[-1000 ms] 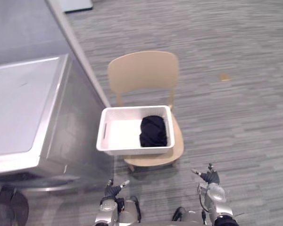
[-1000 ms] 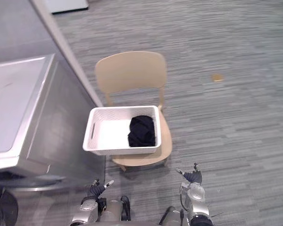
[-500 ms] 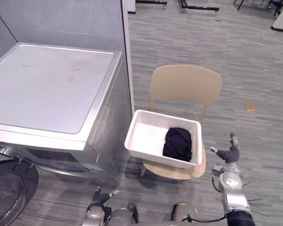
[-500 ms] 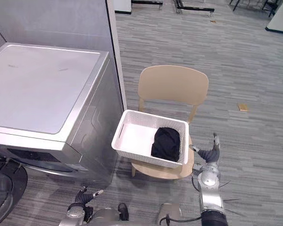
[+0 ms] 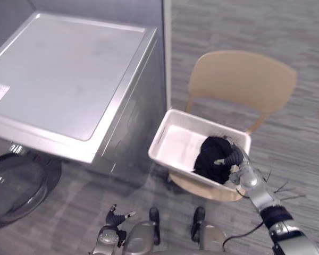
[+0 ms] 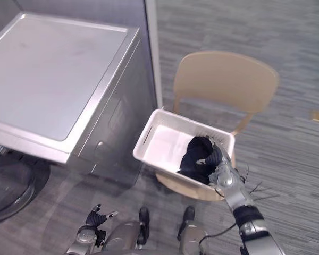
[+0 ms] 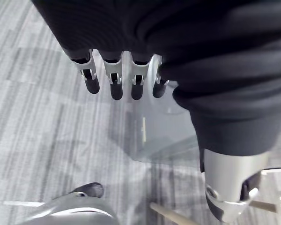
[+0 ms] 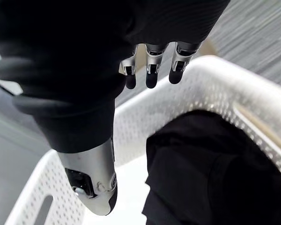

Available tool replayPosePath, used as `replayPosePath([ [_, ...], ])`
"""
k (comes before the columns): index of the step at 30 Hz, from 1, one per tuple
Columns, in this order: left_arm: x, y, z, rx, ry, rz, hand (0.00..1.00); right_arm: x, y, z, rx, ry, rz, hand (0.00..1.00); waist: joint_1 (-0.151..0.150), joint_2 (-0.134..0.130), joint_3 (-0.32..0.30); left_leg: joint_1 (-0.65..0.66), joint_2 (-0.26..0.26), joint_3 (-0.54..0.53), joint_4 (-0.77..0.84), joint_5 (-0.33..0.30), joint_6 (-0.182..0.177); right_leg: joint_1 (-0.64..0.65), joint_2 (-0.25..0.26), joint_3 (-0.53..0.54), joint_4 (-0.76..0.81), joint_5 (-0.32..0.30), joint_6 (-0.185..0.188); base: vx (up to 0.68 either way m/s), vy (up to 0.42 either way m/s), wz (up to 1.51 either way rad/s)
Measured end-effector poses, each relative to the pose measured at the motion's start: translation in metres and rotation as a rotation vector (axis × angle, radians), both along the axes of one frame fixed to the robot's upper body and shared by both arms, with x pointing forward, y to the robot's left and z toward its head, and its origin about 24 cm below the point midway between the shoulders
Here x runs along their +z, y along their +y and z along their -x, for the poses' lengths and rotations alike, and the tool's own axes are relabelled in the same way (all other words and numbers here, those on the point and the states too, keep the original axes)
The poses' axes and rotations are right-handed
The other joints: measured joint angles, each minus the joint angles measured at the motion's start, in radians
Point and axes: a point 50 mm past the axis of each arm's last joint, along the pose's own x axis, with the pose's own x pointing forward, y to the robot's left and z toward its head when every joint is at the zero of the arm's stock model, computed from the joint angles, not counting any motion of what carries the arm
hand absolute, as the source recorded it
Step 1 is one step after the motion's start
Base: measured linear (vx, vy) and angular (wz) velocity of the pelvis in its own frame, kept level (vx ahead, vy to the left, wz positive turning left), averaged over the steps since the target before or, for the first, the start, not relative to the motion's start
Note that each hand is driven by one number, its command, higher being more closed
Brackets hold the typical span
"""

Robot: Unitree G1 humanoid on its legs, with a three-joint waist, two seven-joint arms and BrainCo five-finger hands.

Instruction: Pick up the laundry basket with both hands and put the clothes into the washing machine.

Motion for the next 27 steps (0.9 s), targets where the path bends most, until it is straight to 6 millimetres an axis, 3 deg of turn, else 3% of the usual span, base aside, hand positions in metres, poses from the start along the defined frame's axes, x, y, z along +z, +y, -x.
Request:
replayPosePath([
  [4,0.003,-0.004,-0.008,0.005,-0.026,0.012,0.00,0.029,-0.014,-0.033,-0.052,-0.014,0.090,0.00,0.027,0.042,0.108,-0.083,-0.013,-0.046,0.002,0.031,0.001,-0.072,-0.024,-0.042,0.037,0.003,-0.005,-0.10,-0.005,0.34],
  [7,0.005,-0.005,-0.013,0.024,-0.042,0.028,0.00,0.047,-0.029,-0.045,-0.106,-0.032,0.143,0.00,0.046,0.049,0.142,-0.128,-0.024,-0.051,0.002,0.054,-0.004,-0.127,-0.039,-0.040,0.064,0.003,-0.006,-0.10,0.017,0.12],
  [8,0.007,-0.008,-0.019,0.032,-0.065,0.035,0.00,0.062,-0.040,-0.052,-0.159,-0.046,0.182,0.00,0.052,0.058,0.147,-0.171,-0.030,-0.051,0.002,0.063,0.005,-0.182,-0.047,-0.039,0.093,0.001,-0.010,-0.11,0.022,0.07],
  [12,0.016,-0.013,-0.038,0.067,-0.133,0.048,0.00,0.091,-0.042,-0.065,-0.210,-0.125,0.206,0.00,0.055,0.065,0.171,-0.229,-0.043,-0.049,-0.033,0.099,0.004,-0.276,-0.078,-0.036,0.142,-0.005,-0.018,-0.11,0.003,0.08],
  [13,0.022,-0.016,-0.048,0.075,-0.171,0.061,0.00,0.098,-0.039,-0.068,-0.207,-0.146,0.209,1.00,0.064,0.064,0.172,-0.256,-0.042,-0.050,-0.044,0.109,0.000,-0.310,-0.079,-0.038,0.151,-0.004,-0.023,-0.11,-0.034,0.03],
  [20,0.038,-0.042,-0.073,0.094,-0.282,0.151,0.00,0.126,-0.025,-0.078,-0.177,-0.246,0.215,1.00,0.067,0.063,0.174,-0.285,-0.036,-0.048,-0.081,0.141,-0.003,-0.361,-0.079,-0.042,0.162,0.000,-0.033,-0.05,-0.064,0.01],
  [22,0.040,-0.053,-0.075,0.094,-0.292,0.183,0.00,0.130,-0.014,-0.080,-0.133,-0.264,0.171,1.00,0.066,0.062,0.174,-0.284,-0.033,-0.047,-0.081,0.145,-0.003,-0.360,-0.077,-0.045,0.161,0.001,-0.034,0.03,-0.054,-0.01],
  [27,0.040,-0.054,-0.075,0.088,-0.290,0.183,0.00,0.136,0.022,-0.080,-0.023,-0.330,0.026,1.00,0.057,0.047,0.182,-0.212,-0.025,-0.042,-0.098,0.145,-0.004,-0.288,-0.071,-0.059,0.149,0.001,-0.035,0.06,-0.045,0.00],
])
